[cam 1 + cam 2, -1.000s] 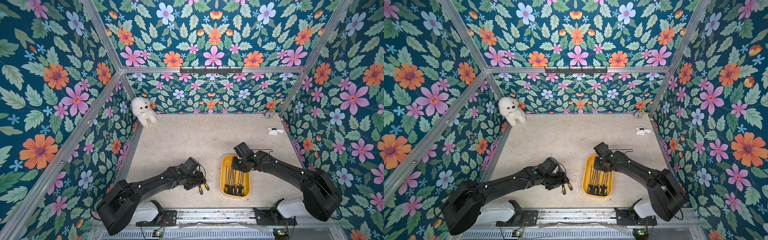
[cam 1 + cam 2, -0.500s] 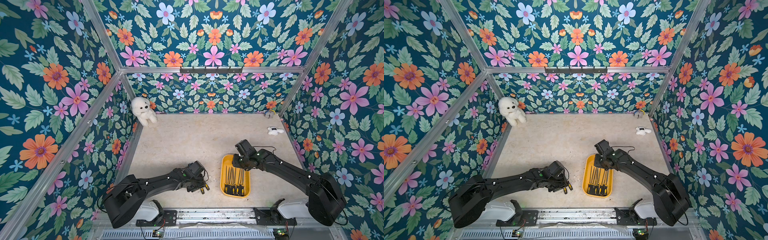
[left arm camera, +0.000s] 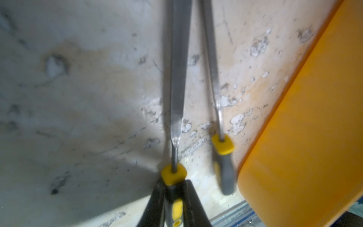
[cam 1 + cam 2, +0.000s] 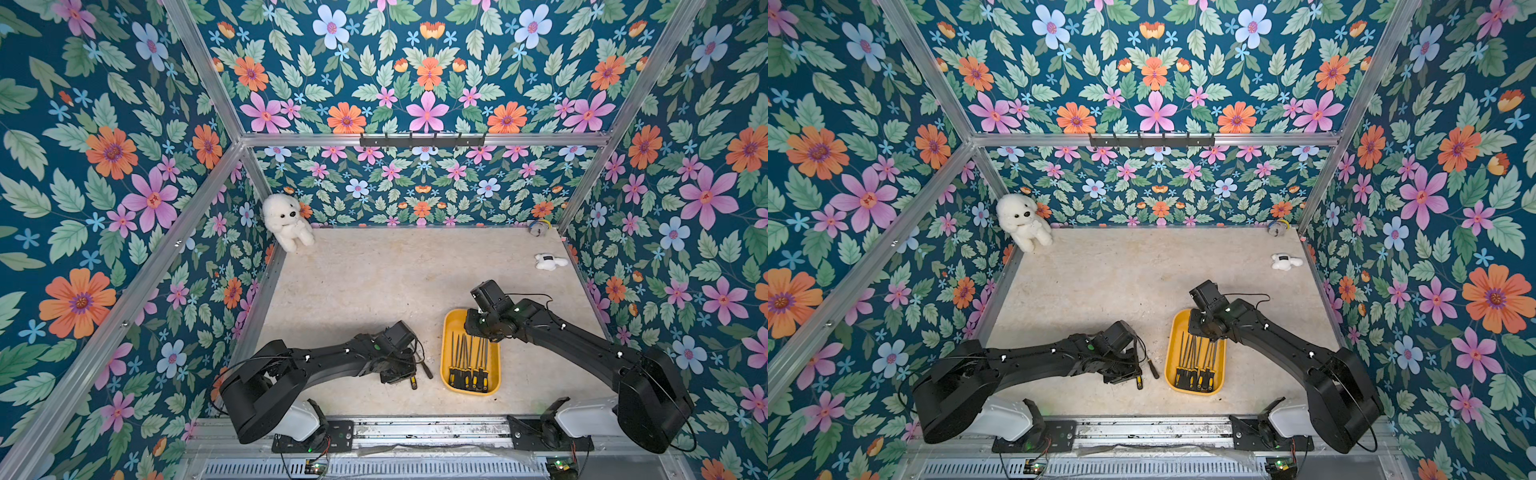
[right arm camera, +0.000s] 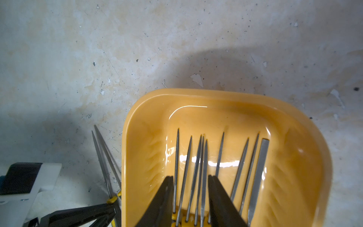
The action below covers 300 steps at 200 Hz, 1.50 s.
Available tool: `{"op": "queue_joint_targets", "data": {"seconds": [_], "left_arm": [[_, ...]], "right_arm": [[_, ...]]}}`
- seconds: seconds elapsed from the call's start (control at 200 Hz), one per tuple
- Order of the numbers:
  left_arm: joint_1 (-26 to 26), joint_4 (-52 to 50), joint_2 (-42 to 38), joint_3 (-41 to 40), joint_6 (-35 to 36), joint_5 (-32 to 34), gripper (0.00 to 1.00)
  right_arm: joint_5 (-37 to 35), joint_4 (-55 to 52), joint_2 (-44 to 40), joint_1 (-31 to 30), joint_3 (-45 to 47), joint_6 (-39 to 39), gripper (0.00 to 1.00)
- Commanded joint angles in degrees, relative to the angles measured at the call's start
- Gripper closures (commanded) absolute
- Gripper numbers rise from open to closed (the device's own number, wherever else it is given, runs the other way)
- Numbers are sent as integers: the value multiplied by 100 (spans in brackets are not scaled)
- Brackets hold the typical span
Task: Put the file tool into the storage box
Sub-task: Pick up the file tool from the center of the board.
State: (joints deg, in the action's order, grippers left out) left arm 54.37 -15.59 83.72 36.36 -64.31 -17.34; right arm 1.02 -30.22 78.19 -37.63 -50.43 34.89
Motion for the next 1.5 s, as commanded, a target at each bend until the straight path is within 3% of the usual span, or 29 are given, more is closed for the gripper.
{"op": "queue_joint_targets", "data": {"seconds": [0.0,0.42,0.63,1.01,1.205,1.495], "left_arm": [[4,-1179,87,-35,290,198,85],[2,-1782,-59,113,514,504,94],[3,-1815,-173,463,949,534,100],[-10,-1542,-456,724,1843,-264,100],[-227,-2331,-581,646,1702,340,100],[-453,-3344,-958,876,1560,1567,100]], "right_arm": [[26,51,3,-4,16,-28,65],[57,163,-24,-6,115,3,65],[154,229,-44,-7,36,9,65],[2099,1965,508,71,-71,428,63],[2398,2058,1083,71,-460,430,62],[2474,2112,1207,71,-555,466,62]]}}
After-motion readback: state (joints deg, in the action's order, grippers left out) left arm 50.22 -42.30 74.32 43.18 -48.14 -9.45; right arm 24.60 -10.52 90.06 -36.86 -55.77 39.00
